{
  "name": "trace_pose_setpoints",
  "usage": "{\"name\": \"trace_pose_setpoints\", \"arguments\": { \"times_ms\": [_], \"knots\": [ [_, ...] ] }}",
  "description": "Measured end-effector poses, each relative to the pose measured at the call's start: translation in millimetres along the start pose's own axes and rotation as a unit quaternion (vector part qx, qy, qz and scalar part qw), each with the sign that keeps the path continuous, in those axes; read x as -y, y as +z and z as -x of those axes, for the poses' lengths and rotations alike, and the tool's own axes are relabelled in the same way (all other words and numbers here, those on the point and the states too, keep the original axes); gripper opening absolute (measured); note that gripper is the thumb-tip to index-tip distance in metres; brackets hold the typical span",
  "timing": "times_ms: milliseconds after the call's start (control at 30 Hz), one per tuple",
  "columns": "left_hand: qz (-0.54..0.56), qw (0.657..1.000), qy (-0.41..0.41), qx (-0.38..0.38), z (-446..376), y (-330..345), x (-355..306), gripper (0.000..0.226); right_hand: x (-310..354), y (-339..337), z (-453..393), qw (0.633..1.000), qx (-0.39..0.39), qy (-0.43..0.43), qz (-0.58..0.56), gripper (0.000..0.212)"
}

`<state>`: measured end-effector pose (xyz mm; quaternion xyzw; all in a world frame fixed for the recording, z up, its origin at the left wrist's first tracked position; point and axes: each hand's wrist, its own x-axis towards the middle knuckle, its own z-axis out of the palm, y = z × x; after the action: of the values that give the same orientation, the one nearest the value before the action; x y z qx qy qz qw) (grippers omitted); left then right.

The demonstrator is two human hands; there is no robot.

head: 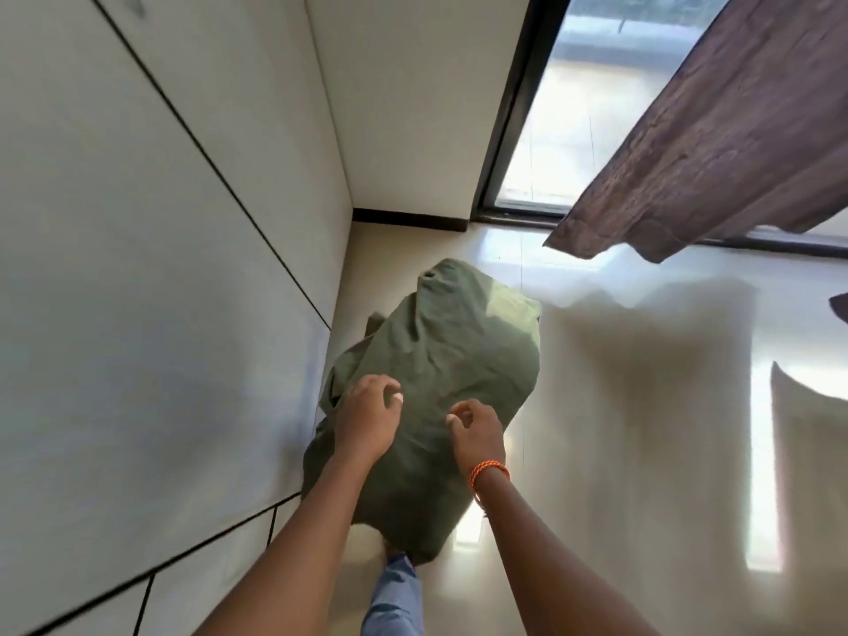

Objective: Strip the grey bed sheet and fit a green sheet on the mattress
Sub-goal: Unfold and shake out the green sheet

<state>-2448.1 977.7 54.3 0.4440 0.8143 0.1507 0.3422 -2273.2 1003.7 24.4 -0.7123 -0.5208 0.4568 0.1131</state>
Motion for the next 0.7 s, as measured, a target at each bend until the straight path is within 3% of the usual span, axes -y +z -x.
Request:
{"name": "trace_pose_setpoints", "arguments": {
  "times_ms": [67, 167, 300, 400, 467, 533, 633, 700],
  "knots": [
    [-0.021, 0.999, -0.007, 0.022, -27, 10, 9, 0.035, -4, 9, -20, 0.999, -0.012, 0.037, 0.018, 0.004],
    [-0.069, 0.996, -0.018, 0.049, -53, 21, 19, 0.065, -8, 19, -40, 0.994, -0.039, 0.049, 0.090, 0.022],
    [-0.067, 0.992, -0.082, 0.070, -71, 38, 33, 0.108, -2, 32, -49, 0.969, -0.123, 0.105, 0.184, 0.075],
    [-0.053, 0.989, -0.114, 0.075, -77, 48, 39, 0.119, -6, 33, -55, 0.959, -0.151, 0.218, 0.099, 0.132],
    [-0.056, 0.986, -0.133, 0.079, -81, 51, 43, 0.122, -15, 27, -56, 0.951, -0.122, 0.285, -0.012, 0.144],
    [-0.042, 0.983, -0.158, 0.089, -86, 51, 46, 0.120, -25, 18, -54, 0.941, -0.096, 0.309, -0.101, 0.126],
    [0.126, 0.967, -0.195, 0.103, -92, 44, 55, 0.072, -37, 7, -46, 0.925, -0.104, 0.292, -0.219, 0.063],
    [0.210, 0.945, -0.215, 0.131, -89, 36, 60, 0.056, -39, -1, -36, 0.916, -0.079, 0.269, -0.287, 0.042]
  ]
}}
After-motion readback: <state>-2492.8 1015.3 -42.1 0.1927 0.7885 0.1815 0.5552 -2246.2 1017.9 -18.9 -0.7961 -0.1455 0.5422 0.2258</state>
